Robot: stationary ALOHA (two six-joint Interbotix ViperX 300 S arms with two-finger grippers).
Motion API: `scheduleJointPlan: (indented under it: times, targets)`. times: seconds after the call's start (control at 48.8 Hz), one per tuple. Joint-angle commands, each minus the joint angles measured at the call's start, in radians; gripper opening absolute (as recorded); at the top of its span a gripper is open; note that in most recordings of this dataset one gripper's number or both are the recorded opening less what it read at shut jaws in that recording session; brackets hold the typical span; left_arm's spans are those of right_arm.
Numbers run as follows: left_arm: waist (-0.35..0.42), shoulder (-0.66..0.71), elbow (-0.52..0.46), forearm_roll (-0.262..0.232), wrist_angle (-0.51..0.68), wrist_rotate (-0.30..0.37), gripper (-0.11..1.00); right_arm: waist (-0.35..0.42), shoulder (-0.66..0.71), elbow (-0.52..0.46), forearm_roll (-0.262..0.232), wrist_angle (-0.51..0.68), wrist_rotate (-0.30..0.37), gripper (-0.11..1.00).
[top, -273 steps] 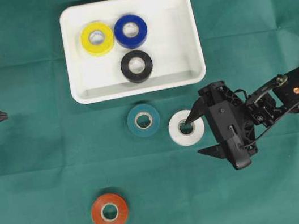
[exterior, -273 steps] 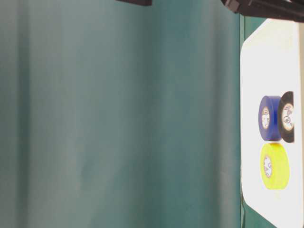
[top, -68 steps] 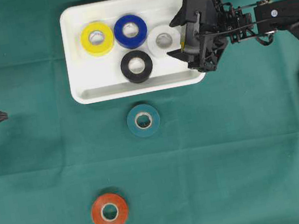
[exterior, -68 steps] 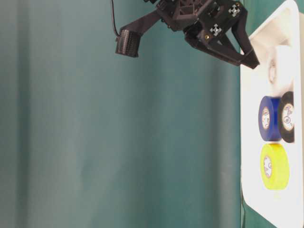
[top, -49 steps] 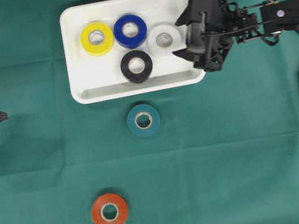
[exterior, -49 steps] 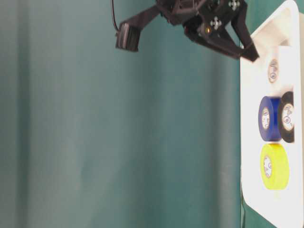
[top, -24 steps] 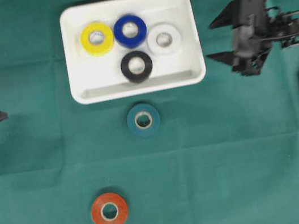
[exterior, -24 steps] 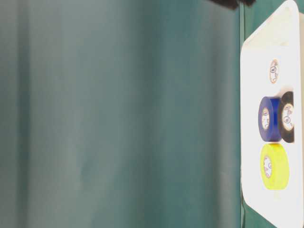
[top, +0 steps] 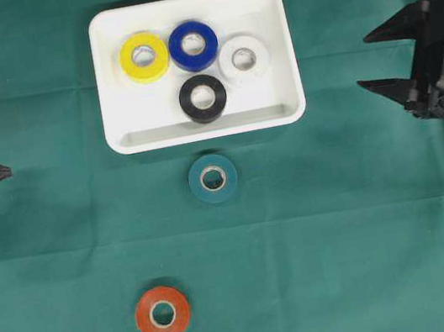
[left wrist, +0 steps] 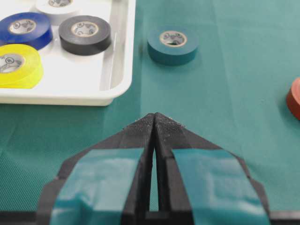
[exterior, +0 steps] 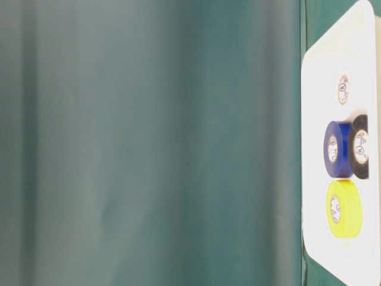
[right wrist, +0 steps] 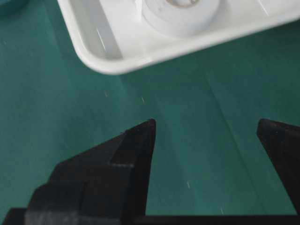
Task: Put the tape into the white case with the right arm.
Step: 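Open the right gripper and withdraw it to the right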
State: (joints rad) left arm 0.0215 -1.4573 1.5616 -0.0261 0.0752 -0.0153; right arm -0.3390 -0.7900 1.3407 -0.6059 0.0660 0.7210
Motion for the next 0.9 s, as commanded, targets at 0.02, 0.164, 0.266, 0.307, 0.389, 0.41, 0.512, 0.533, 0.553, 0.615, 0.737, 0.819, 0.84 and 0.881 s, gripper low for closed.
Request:
scheduleJointPlan:
  times: [0.02, 0.164, 0.266, 0.307, 0.389, 0.41, 0.512, 0.533, 0.553, 0.615, 0.737, 0.819, 0.84, 0.881]
  targets:
    - [0.002, 0.009, -0.011, 0.002, -0.009, 0.000, 0.00, -0.002, -0.055, 0.012, 0.003, 0.029, 0.002, 0.71]
    - [0.002, 0.009, -0.011, 0.002, -0.009, 0.000, 0.00, -0.002, -0.160, 0.052, 0.003, 0.043, 0.002, 0.71]
    - [0.002, 0.008, -0.011, 0.002, -0.009, 0.000, 0.00, 0.000, -0.227, 0.064, 0.003, 0.048, 0.002, 0.71]
    - [0.002, 0.009, -0.012, 0.002, -0.009, 0.000, 0.00, 0.000, -0.247, 0.067, 0.003, 0.048, 0.002, 0.71]
    - [0.000, 0.008, -0.012, 0.002, -0.009, 0.000, 0.00, 0.003, -0.278, 0.074, 0.003, 0.049, 0.002, 0.71]
    - [0.002, 0.009, -0.011, 0.002, -0.009, 0.000, 0.00, 0.005, -0.282, 0.075, 0.003, 0.048, 0.002, 0.71]
    - [0.002, 0.009, -0.011, 0.002, -0.009, 0.000, 0.00, 0.008, -0.276, 0.074, 0.003, 0.043, 0.002, 0.71]
    - [0.002, 0.008, -0.012, 0.002, -0.009, 0.000, 0.00, 0.009, -0.273, 0.074, 0.003, 0.043, 0.000, 0.71]
    - [0.002, 0.009, -0.011, 0.002, -0.009, 0.000, 0.00, 0.011, -0.268, 0.074, 0.003, 0.041, 0.002, 0.71]
    - [0.002, 0.008, -0.011, 0.002, -0.008, 0.000, 0.00, 0.026, -0.256, 0.072, 0.003, 0.034, 0.002, 0.71]
    - [0.002, 0.009, -0.012, 0.002, -0.009, 0.000, 0.00, 0.095, -0.230, 0.074, 0.006, -0.009, 0.003, 0.71]
    - [0.002, 0.009, -0.011, 0.002, -0.009, 0.000, 0.00, 0.166, -0.221, 0.077, 0.008, -0.032, 0.008, 0.70]
    - [0.002, 0.008, -0.012, 0.000, -0.009, 0.000, 0.00, 0.192, -0.221, 0.075, 0.008, -0.040, 0.009, 0.70]
    - [0.002, 0.009, -0.011, 0.000, -0.009, 0.000, 0.00, 0.229, -0.219, 0.077, 0.008, -0.041, 0.009, 0.70]
